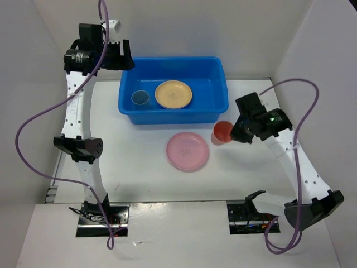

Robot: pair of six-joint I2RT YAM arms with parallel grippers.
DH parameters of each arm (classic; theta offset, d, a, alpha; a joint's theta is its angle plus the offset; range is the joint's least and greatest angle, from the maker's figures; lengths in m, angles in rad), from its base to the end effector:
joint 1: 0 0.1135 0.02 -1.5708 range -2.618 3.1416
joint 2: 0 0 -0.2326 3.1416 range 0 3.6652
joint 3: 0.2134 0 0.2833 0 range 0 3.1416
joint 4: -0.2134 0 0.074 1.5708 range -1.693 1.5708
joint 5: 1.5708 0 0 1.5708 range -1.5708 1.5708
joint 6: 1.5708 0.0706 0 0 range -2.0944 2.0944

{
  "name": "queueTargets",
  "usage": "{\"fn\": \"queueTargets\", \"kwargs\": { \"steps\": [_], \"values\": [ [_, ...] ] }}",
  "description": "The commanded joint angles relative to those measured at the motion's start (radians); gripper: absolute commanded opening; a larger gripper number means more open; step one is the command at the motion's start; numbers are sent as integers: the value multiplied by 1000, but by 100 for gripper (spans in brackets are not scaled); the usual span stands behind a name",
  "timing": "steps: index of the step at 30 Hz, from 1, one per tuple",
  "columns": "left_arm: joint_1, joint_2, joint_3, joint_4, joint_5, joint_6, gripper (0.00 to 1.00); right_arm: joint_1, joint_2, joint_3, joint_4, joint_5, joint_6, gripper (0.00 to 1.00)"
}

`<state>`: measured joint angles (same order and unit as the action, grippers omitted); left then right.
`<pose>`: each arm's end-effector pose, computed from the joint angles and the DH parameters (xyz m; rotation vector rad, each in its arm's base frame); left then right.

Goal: Place the mixed dishes into the plastic bin

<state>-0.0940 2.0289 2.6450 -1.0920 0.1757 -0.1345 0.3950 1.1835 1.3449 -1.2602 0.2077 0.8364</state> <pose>0.4386 -0.0537 0.4653 0.0686 2.0529 -0.3220 0.2464 0.0869 0.3051 0.6414 2.5572 0.1418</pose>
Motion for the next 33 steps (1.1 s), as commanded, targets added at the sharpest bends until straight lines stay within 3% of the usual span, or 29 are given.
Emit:
{"fn": "queueTargets", "kwargs": {
  "steps": [1, 9, 16, 19, 23, 33],
  "values": [
    [0, -87, -13, 30, 33, 1, 81, 8, 43, 218, -38, 7, -45, 0],
    [0, -173, -98, 30, 33, 1, 81, 8, 367, 676, 53, 61, -189, 0],
    [0, -214, -154, 30, 24, 10, 81, -41, 879, 1250, -39, 75, -298, 0],
    [0, -236, -177, 21, 15, 19, 81, -68, 976, 1382, -39, 1, -310, 0],
    [0, -254, -201, 21, 5, 19, 81, -113, 1090, 1410, -39, -39, -319, 0],
    [10, -328, -272, 30, 73, 10, 80, -124, 1154, 1272, -39, -13, -329, 0]
  ]
}}
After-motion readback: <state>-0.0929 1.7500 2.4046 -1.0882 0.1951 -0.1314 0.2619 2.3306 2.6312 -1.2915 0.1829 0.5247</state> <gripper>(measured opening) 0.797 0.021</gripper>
